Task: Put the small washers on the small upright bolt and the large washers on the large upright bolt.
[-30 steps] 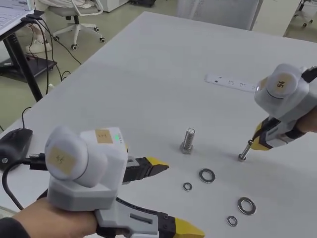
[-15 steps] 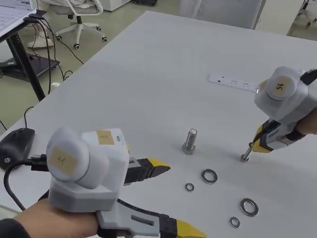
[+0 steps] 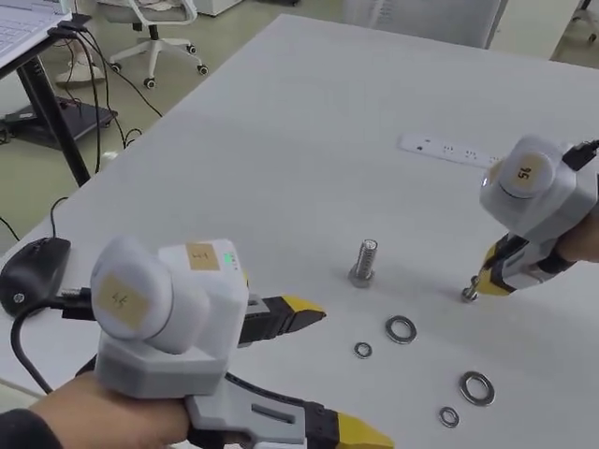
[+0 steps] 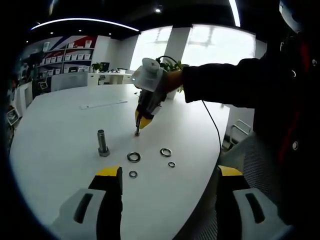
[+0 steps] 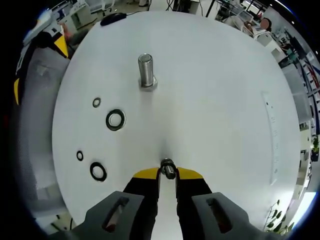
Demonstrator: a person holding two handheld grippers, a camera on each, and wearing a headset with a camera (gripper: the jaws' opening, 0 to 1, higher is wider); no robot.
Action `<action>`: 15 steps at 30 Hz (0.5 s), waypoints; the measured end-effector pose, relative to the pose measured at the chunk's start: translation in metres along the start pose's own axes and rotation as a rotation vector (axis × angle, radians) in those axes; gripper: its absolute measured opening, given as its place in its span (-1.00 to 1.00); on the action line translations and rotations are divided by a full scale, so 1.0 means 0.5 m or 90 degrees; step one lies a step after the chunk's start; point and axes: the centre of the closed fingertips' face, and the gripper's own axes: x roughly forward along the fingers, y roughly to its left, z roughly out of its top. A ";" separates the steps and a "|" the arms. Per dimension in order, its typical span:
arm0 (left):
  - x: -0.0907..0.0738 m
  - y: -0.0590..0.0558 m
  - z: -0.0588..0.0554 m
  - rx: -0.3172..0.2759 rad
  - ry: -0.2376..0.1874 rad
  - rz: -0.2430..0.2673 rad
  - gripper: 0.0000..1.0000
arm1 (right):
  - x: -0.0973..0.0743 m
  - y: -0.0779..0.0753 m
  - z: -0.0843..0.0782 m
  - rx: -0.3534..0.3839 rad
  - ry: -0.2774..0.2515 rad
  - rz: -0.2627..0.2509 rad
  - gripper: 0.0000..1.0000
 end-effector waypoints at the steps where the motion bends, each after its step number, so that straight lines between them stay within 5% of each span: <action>1: 0.000 0.000 0.000 -0.001 0.000 0.000 0.52 | 0.002 0.001 -0.001 0.000 0.000 0.002 -0.73; 15: 0.001 0.006 -0.001 -0.006 0.002 0.006 0.51 | 0.029 0.008 -0.004 -0.001 0.003 0.014 -0.73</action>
